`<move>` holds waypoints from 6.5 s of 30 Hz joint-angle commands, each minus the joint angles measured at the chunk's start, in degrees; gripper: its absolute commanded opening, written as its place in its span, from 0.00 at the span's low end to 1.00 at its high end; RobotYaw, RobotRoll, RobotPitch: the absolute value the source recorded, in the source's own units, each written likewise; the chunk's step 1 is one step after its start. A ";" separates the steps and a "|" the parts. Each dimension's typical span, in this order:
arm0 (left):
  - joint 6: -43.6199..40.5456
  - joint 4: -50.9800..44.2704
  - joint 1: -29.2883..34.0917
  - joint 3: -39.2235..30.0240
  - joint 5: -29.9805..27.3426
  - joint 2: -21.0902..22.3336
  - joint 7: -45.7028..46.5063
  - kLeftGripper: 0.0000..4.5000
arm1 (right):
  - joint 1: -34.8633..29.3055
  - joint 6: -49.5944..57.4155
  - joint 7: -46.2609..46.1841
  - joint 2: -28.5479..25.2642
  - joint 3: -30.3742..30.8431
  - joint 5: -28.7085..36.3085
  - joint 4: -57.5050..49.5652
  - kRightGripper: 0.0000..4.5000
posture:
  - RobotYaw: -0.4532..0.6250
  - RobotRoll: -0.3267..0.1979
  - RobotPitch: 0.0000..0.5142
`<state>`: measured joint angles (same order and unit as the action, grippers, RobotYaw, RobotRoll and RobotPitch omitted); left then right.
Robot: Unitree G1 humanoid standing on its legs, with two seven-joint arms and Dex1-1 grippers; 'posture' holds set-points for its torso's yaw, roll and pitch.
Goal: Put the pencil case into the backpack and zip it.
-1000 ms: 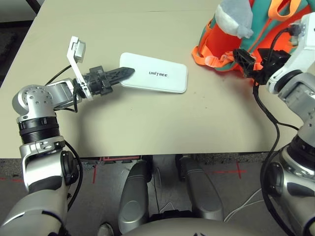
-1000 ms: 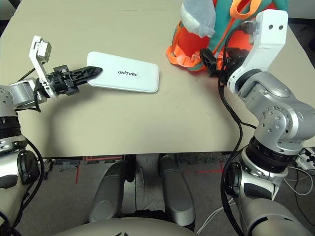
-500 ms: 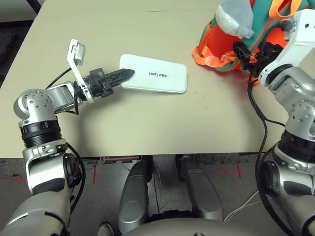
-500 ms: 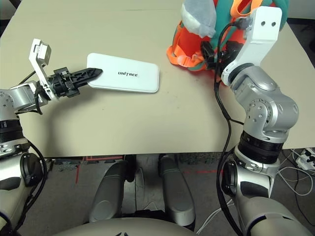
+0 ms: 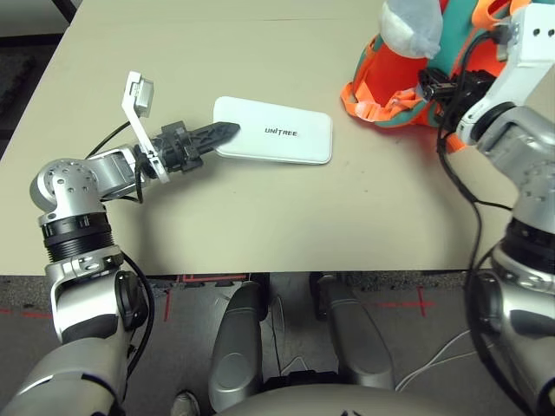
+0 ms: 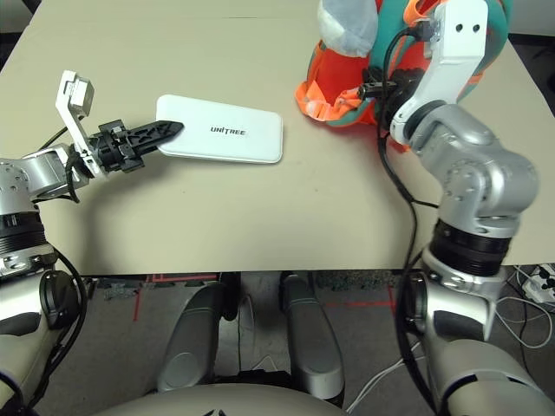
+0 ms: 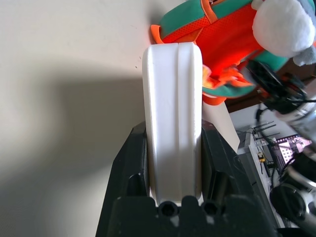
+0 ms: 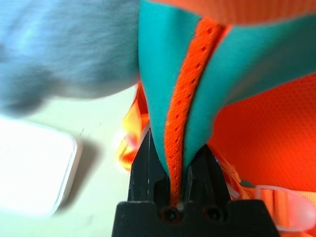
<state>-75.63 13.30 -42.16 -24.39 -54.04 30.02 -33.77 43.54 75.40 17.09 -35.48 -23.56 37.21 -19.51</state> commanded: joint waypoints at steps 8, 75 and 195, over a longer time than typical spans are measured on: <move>2.58 2.73 -0.54 2.41 3.51 0.00 2.00 0.28 | 0.33 17.03 11.95 -14.40 -10.37 17.90 -3.98 0.02 | 0.28 0.62 0.62; 13.11 19.24 -15.63 12.52 15.69 6.72 -16.62 0.28 | -54.82 -8.98 7.35 -37.41 -42.60 75.79 -9.60 0.02 | 0.20 0.62 0.61; 34.16 14.27 -39.73 37.66 32.45 -4.77 -50.94 0.51 | -32.19 -12.87 8.56 -29.40 -2.03 51.43 -4.22 0.02 | 0.30 0.62 0.58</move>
<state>-40.34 29.84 -82.03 13.05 -21.14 24.37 -83.14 12.02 61.68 25.67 -64.87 -26.51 89.14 -22.78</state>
